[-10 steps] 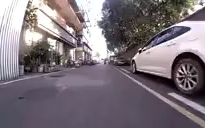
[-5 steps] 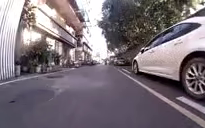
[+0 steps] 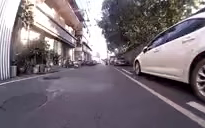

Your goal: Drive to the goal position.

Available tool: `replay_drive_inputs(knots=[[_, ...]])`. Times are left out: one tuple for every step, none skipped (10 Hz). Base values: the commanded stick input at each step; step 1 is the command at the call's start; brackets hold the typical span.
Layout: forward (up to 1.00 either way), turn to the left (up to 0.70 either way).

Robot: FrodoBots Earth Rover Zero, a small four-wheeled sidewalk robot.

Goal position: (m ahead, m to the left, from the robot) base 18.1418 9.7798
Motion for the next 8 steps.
replay_drive_inputs(knots=[[0.45, 0.0], [0.45, 0.0], [0.45, 0.0], [0.45, 0.0], [0.45, 0.0], [0.45, 0.0], [0.45, 0.0], [0.45, 0.0]])
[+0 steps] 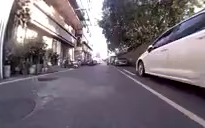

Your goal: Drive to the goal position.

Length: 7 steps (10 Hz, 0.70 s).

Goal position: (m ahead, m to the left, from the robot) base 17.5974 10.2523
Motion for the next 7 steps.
replay_drive_inputs(knots=[[0.45, 0.0], [0.45, 0.0], [0.45, 0.0], [0.45, 0.0], [0.45, 0.0], [0.45, 0.0], [0.45, 0.0]])
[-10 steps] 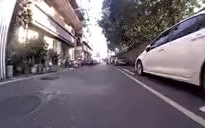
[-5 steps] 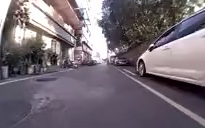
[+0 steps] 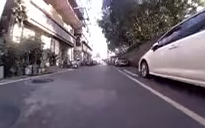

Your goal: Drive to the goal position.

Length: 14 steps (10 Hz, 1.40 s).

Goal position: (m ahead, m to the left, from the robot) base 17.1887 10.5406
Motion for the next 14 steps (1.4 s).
replay_drive_inputs(knots=[[0.45, 0.0], [0.45, 0.0], [0.45, 0.0], [0.45, 0.0], [0.45, 0.0], [0.45, 0.0], [0.45, 0.0], [0.45, 0.0], [0.45, 0.0], [0.45, 0.0], [0.45, 0.0], [0.45, 0.0], [0.45, 0.0], [0.45, 0.0]])
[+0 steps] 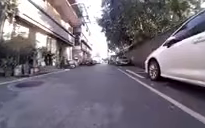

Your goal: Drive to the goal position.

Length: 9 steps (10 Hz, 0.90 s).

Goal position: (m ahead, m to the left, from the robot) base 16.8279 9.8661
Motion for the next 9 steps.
replay_drive_inputs(knots=[[0.45, 0.0], [0.45, 0.0], [0.45, 0.0], [0.45, 0.0], [0.45, 0.0], [0.45, 0.0], [0.45, 0.0], [0.45, 0.0], [0.45, 0.0]])
